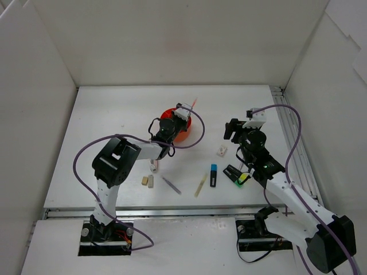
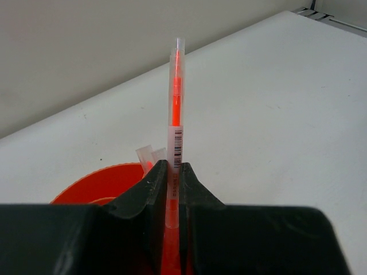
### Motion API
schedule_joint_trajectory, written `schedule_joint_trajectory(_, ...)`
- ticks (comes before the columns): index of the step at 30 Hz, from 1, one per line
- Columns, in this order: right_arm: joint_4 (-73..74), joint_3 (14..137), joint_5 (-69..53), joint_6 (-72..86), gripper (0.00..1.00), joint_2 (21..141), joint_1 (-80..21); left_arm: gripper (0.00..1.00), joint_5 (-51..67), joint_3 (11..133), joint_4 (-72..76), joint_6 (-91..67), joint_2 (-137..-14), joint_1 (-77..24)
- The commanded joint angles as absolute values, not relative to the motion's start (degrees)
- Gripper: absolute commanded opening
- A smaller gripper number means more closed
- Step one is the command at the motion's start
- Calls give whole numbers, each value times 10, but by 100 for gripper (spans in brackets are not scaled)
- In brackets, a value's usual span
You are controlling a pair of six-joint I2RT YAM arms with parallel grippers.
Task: Sort the stationery into containers
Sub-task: Place the pen in the storage box.
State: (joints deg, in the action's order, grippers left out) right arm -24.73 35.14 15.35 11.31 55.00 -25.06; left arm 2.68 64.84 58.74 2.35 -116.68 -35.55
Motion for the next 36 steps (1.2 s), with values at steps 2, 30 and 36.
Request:
schedule_joint_trajectory(2,-300,377,148,113,65,553,-247,0,18,650,643,-13,-1122,-352)
schedule_joint_trajectory(30,-297,372,131,124,67,554,-243,53,32,645,511,-43,-1057,-368)
schedule_joint_trajectory(36,-239,400,80,129,96,555,-243,86,69,664,432,-20,-1001,-374)
